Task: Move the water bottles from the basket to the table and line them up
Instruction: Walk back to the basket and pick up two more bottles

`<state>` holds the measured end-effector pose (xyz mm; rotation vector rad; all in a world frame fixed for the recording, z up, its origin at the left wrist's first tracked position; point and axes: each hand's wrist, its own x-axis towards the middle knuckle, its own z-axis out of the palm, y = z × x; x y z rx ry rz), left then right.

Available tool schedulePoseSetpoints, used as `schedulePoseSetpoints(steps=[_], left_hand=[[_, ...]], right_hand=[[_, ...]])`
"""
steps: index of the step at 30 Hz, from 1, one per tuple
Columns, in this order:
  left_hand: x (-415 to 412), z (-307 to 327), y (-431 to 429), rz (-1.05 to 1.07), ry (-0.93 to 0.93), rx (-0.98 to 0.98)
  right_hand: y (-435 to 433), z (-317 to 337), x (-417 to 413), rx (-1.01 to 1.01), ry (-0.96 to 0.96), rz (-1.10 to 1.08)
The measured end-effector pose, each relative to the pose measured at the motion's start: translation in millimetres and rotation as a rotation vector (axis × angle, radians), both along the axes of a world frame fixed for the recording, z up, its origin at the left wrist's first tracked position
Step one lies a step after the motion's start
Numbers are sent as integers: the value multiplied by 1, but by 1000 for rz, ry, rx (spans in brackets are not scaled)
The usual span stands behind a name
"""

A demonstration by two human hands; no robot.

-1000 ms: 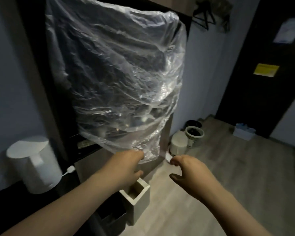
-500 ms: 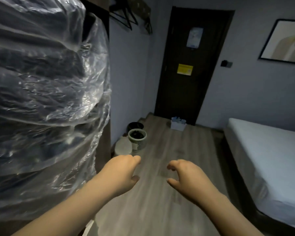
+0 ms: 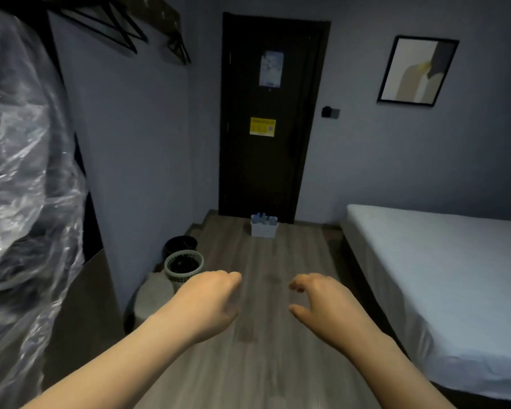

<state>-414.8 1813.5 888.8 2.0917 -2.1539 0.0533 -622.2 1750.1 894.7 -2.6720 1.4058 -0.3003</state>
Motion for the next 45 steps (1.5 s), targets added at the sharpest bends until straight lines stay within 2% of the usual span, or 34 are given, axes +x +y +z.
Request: schedulePoseSetpoints(steps=[3, 14, 29, 45], left_hand=[[-7, 9, -60, -8, -19, 8], [7, 18, -248, -19, 108, -31], [128, 41, -536, -88, 136, -30], [175, 48, -821, -66, 152, -29]], right_hand=[[-61, 5, -4, -1, -7, -3], [-250, 10, 11, 15, -18, -4], [-518, 30, 140, -11, -62, -60], [-825, 21, 195, -36, -130, 19]])
